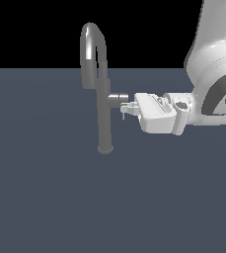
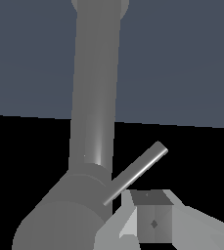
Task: Turn on the faucet by rotating a designated handle.
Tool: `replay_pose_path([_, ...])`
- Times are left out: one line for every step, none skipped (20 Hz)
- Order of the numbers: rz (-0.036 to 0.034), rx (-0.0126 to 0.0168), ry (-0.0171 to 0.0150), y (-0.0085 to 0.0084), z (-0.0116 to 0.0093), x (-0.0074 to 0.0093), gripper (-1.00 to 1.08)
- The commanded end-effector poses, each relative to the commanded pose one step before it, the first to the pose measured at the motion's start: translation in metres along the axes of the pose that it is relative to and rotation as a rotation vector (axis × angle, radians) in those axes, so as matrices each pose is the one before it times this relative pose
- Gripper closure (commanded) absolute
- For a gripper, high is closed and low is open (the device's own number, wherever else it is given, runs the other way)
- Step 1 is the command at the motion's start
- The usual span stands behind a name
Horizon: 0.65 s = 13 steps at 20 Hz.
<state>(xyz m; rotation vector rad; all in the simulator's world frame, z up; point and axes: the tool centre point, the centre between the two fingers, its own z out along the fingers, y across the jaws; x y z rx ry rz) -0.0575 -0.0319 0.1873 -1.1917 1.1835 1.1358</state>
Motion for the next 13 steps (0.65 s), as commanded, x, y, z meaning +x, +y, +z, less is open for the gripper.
replay_pose_path([0.0046,0.00105,0.00146,-0.0018,0.0002,0.00452,1.08])
replay_pose_path([0.00451,0.00082,0.00084,-0.00152,0.0,0.00413,1.08])
replay_pose_path([0.00451,0.00082,0.00084,-0.00151,-0.00001,0.00412,1.08])
replay_pose_path([0.00448,0.00082,0.00084,-0.00151,-0.00001,0.0041,1.08])
replay_pose_path([0.00446,0.00081,0.00084,-0.0015,-0.00001,0.00408,1.08])
replay_pose_path([0.00446,0.00081,0.00084,-0.0015,-0.00001,0.00407,1.08])
replay_pose_path([0.00446,0.00081,0.00084,-0.0015,-0.00001,0.00407,1.08])
replay_pose_path([0.00443,0.00081,0.00084,-0.0015,-0.00001,0.00405,1.08])
replay_pose_path([0.0044,0.0008,0.00083,-0.00149,-0.00002,0.00403,1.08])
replay_pose_path([0.0044,0.0008,0.00084,-0.00149,-0.00002,0.00402,1.08])
replay_pose_path([0.00438,0.0008,0.00084,-0.00149,-0.00002,0.00399,1.08])
replay_pose_path([0.00435,0.00079,0.00084,-0.00148,-0.00003,0.00397,1.08])
replay_pose_path([0.0,0.0,0.0,0.0,0.0,0.0,1.08])
